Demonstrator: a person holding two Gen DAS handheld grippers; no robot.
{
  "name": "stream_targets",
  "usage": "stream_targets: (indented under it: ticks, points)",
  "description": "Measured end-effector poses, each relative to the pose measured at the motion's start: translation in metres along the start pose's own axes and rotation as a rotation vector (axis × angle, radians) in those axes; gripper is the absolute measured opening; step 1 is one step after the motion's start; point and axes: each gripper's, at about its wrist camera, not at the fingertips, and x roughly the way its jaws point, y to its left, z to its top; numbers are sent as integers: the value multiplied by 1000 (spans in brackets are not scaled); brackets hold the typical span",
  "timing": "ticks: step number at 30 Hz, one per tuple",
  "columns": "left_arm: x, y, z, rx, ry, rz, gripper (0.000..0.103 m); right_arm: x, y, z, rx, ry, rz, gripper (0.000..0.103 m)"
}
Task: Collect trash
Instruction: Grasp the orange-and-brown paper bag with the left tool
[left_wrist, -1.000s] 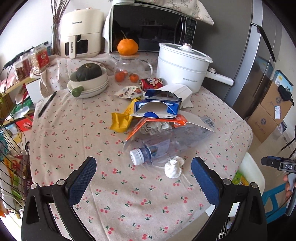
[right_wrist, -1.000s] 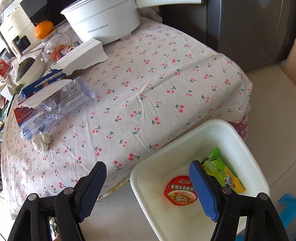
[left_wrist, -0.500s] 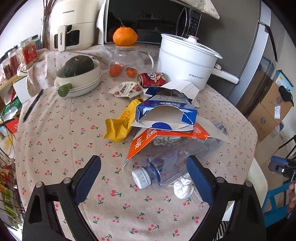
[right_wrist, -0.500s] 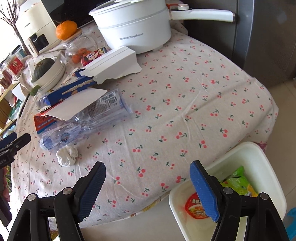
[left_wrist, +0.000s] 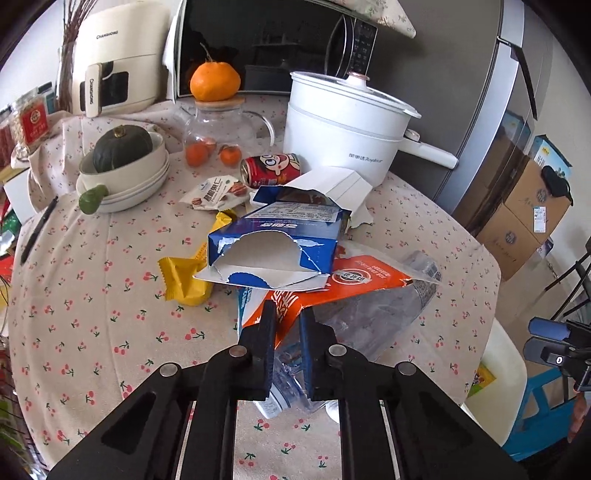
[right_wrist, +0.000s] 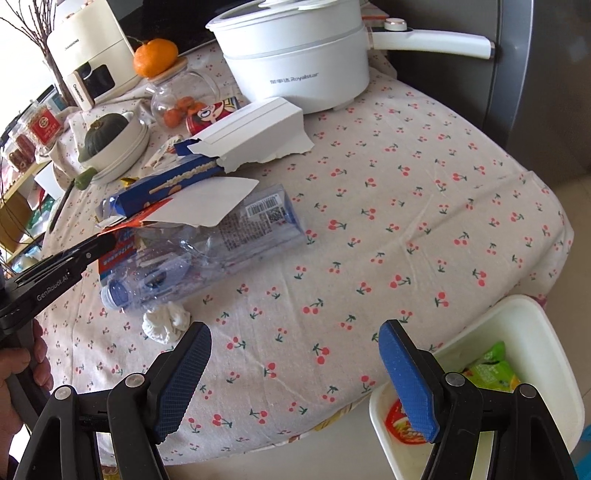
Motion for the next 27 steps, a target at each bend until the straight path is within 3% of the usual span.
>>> stream_targets:
  ticks: [9, 18, 22, 27]
  points:
    - [-55, -1, -4, -3, -38, -21, 5, 1, -3, -1, 20, -1, -5, 79]
    - [-130, 7, -14, -119, -142, -56, 1, 0, 2, -1, 10, -8, 6, 79]
    - [-151, 26, -25, -185, -169, 9, 1, -1, 11, 4, -34, -17, 18, 79]
    - [-158, 65, -30, -283, -189, 82, 1, 5, 36, 34, -119, -66, -30, 79]
